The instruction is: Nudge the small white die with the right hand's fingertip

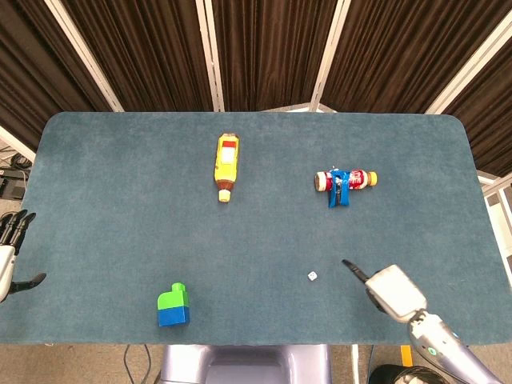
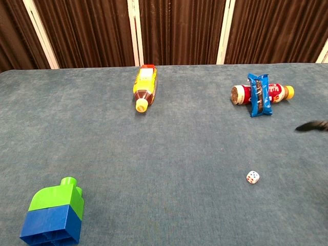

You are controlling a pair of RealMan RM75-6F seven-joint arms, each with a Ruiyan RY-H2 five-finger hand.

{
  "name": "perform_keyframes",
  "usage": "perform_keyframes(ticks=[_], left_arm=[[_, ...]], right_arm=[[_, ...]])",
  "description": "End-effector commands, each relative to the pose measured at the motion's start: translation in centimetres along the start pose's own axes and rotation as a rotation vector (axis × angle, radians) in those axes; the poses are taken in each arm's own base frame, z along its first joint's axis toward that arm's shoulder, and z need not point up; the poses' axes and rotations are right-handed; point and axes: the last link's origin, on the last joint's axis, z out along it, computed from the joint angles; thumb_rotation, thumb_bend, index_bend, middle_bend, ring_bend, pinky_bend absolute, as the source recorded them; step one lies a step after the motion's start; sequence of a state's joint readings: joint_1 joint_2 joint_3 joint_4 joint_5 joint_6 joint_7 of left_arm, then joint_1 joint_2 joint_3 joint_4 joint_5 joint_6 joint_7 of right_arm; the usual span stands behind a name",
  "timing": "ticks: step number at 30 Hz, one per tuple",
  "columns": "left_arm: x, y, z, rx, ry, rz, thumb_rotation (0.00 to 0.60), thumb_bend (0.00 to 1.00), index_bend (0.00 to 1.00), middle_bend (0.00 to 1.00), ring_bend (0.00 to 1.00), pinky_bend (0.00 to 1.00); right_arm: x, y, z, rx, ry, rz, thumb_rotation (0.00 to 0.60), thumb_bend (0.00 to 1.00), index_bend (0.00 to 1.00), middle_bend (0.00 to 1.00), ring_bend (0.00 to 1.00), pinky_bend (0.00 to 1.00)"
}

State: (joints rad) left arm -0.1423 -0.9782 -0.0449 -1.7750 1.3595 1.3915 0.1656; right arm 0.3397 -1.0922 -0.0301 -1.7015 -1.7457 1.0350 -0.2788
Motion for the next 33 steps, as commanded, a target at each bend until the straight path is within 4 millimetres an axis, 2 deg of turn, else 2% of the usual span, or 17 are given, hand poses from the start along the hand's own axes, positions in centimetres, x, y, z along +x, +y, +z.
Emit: perform_keyframes(ticks=[1,7,12,18,33], left_arm=[[-0.3,0.0,0.3,0.008,-0.009,0.008,0.6,0.0,0.0,0.0,0.0,0.0],[-0.7,0.0,0.6,0.02,-0.025,0.021,0.6,0.0,0.0,0.0,0.0,0.0],[-0.8,0.0,0.7,0.025,-0.026,0.025,0.6,0.0,0.0,0.0,0.0,0.0],[-0.9,-0.1,0.8,0.029,-0.03,0.026,0.6,0.0,0.0,0.0,0.0,0.0],[-0.9,0.0,0.8,0.026,-0.032,0.029,0.6,0.0,0.0,0.0,0.0,0.0]], right_arm=[[-0.9,-0.9,1.4,0.043,-0.037,-0.031,0.6,0.67,0.0,0.77,0.72,1.0],[-1.8,-1.9,2.8,0.085,-0.062,-0.048,0.6,0.67,0.0,0.77,0.72,1.0],[-2.6,-2.0,4.0,0.089,-0.089,-0.069,0.6,0.66,0.0,0.77,0.72,1.0],[-3.6,-2.4,4.3,0.1,-0.108,-0.077,0.6,0.67,0.0,0.77,0.72,1.0],[-4.0,-3.3,5.1,0.119,-0.11,-0.111,0.6,0.67,0.0,0.77,0.72,1.0]])
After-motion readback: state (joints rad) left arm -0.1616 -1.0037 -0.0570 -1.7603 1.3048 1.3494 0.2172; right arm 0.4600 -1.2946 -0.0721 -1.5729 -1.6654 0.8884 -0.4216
